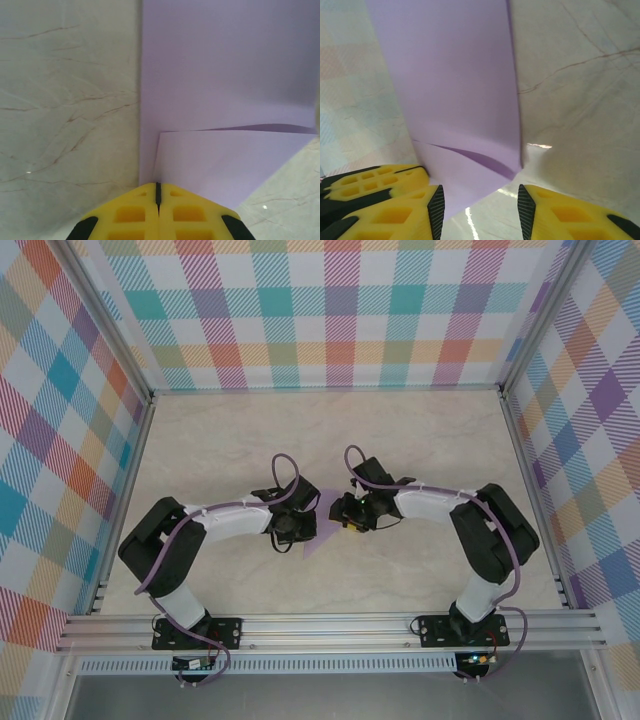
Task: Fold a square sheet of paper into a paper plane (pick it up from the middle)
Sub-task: Third fold the triangle at the center of the table, then fourth fold the wing at the center of the table.
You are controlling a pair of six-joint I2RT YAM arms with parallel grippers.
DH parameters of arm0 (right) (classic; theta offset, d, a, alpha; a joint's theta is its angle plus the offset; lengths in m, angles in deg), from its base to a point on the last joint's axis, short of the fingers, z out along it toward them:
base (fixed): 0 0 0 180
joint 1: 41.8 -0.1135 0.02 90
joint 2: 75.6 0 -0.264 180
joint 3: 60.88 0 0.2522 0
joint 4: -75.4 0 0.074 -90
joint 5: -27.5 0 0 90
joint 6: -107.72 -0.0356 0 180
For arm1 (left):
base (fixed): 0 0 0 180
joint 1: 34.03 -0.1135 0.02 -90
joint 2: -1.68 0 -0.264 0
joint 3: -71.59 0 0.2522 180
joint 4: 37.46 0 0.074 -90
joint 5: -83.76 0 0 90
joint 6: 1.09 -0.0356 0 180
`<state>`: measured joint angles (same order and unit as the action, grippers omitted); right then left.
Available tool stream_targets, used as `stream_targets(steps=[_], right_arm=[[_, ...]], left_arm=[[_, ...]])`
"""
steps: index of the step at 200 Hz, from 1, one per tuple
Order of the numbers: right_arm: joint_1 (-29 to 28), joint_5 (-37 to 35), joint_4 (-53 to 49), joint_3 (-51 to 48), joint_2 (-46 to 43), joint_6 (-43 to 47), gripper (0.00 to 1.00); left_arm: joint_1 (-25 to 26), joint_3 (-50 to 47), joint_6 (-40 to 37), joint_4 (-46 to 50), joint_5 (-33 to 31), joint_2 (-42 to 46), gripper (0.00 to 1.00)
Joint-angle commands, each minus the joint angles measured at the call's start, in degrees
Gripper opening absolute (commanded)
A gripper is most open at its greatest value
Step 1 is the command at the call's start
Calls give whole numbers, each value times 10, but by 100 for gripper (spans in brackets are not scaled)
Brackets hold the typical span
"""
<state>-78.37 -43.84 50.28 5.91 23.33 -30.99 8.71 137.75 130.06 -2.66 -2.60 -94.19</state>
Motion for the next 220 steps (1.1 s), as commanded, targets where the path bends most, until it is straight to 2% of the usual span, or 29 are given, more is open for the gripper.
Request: stream_targets(steps=[1, 100, 197, 220], right_arm=[[0, 14, -14, 18, 18, -1, 44], [0, 40, -8, 37, 42, -2, 38], [0, 5, -29, 26, 34, -33, 39], [0, 25, -11, 25, 40, -34, 35]], left_arm=[[-6, 0, 7, 18, -16, -9, 0], [-6, -6, 8, 19, -10, -14, 0], [-9, -7, 10, 21, -14, -13, 0], [-8, -8, 9, 21, -14, -13, 0]])
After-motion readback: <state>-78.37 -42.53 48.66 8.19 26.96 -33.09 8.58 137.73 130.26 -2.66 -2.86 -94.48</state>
